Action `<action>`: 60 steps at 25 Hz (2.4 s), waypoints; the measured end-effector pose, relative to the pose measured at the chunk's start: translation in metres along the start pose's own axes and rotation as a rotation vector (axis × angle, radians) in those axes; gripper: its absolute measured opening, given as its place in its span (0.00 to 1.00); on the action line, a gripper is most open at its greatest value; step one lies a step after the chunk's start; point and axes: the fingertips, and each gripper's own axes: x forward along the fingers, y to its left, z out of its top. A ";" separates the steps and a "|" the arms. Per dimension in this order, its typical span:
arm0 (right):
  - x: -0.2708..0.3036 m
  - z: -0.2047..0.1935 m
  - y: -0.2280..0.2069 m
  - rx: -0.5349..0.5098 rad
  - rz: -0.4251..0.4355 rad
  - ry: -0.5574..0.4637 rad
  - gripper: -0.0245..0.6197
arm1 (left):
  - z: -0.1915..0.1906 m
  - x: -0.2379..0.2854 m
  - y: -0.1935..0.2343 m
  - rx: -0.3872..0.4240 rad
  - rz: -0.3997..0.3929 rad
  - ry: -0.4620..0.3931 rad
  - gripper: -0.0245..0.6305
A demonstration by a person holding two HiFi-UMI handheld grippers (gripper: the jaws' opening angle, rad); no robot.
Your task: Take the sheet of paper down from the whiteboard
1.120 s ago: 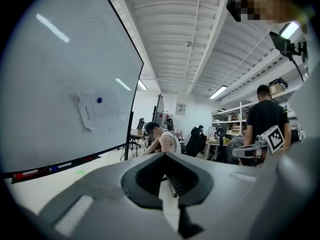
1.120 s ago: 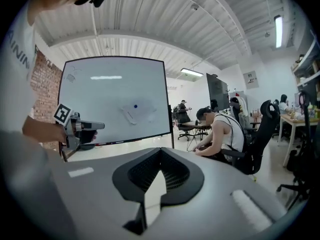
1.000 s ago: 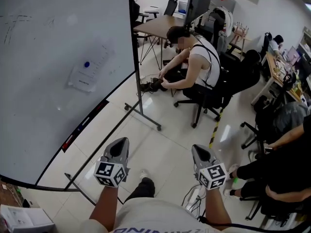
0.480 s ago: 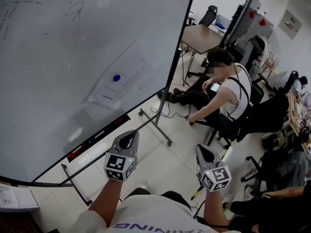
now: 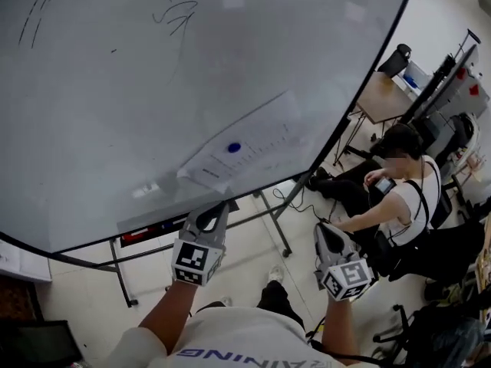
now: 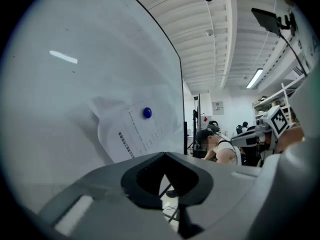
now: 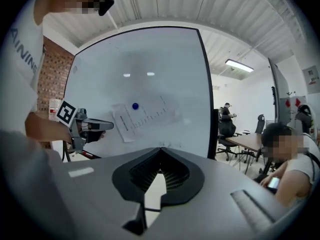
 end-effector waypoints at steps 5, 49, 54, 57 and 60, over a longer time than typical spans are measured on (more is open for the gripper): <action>0.065 0.030 -0.028 -0.068 0.175 -0.053 0.05 | 0.022 0.028 0.024 0.026 0.172 -0.038 0.04; 0.146 0.110 -0.071 -0.110 0.575 -0.183 0.05 | 0.097 0.073 0.050 0.105 0.791 -0.057 0.24; 0.161 0.102 -0.074 -0.068 0.550 -0.166 0.05 | 0.097 0.072 0.052 0.085 0.773 -0.062 0.23; 0.166 0.103 -0.072 -0.033 0.562 -0.172 0.16 | 0.097 0.072 0.051 0.074 0.756 -0.059 0.23; 0.174 0.101 -0.067 -0.008 0.575 -0.152 0.32 | 0.096 0.072 0.051 0.064 0.743 -0.059 0.23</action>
